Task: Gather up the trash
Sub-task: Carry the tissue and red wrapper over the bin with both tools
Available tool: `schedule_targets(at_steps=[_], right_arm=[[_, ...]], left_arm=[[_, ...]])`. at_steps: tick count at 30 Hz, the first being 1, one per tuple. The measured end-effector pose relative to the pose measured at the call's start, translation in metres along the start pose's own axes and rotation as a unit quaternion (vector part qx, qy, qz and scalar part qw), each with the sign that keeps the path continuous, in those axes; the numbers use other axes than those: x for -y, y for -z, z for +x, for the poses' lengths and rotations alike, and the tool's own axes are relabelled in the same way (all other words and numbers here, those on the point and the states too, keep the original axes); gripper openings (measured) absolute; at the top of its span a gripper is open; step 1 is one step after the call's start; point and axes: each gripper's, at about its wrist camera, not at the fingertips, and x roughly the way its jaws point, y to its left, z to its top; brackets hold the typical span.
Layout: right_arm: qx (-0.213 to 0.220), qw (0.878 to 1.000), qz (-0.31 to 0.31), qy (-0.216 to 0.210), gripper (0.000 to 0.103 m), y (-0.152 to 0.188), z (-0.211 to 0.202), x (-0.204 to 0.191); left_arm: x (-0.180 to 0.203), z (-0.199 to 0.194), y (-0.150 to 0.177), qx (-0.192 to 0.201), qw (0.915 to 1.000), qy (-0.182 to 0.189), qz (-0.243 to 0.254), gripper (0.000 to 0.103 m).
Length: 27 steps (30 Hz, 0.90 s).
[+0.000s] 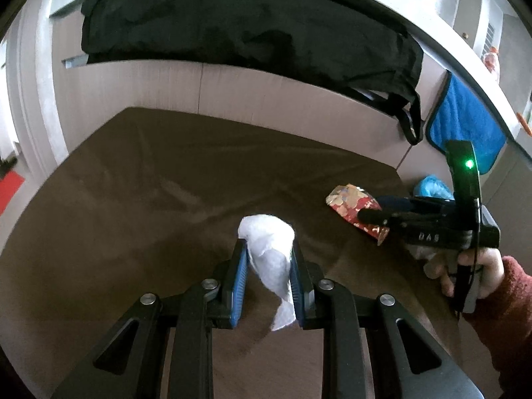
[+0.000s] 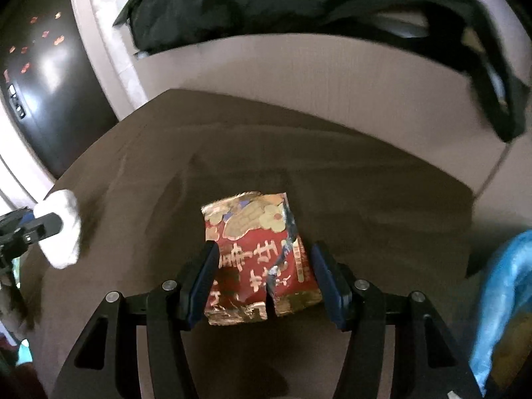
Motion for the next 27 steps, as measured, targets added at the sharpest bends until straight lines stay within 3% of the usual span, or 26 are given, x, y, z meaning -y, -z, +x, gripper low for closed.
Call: schedule_targets(at_steps=[5, 9, 11, 13, 14, 15, 19, 27], right_arm=[[-0.018, 0.997, -0.065, 0.029, 0.075, -0.002, 0.014, -0.029], [-0.025, 0.996, -0.075, 0.033, 0.075, -0.007, 0.02, -0.037], [-0.023, 0.997, -0.071, 0.036, 0.067, -0.01, 0.02, -0.036], [-0.019, 0.997, -0.07, 0.037, 0.052, -0.011, 0.019, -0.035], [-0.018, 0.997, -0.07, 0.036, 0.036, -0.011, 0.017, -0.035], [-0.018, 0.997, -0.07, 0.039, 0.03, -0.011, 0.014, -0.035], [-0.004, 0.996, -0.074, 0.043, 0.025, -0.006, -0.001, -0.038], [0.063, 0.996, -0.049, 0.026, 0.023, 0.001, -0.072, -0.041]], left_arm=[[-0.007, 0.007, -0.003, -0.001, 0.9999, 0.007, -0.011, 0.025], [-0.01, 0.01, -0.002, -0.001, 0.9998, 0.011, -0.016, 0.025], [-0.009, 0.01, 0.001, -0.002, 0.9998, 0.012, -0.017, 0.025], [-0.009, 0.01, 0.003, -0.003, 0.9998, 0.012, -0.017, 0.025], [-0.009, 0.011, 0.003, -0.005, 0.9998, 0.013, -0.018, 0.025], [-0.008, 0.011, 0.003, -0.006, 0.9997, 0.013, -0.017, 0.025], [-0.003, 0.01, 0.003, -0.005, 0.9998, 0.017, -0.011, 0.025], [0.04, -0.006, -0.002, 0.019, 0.9993, 0.025, 0.02, 0.025]])
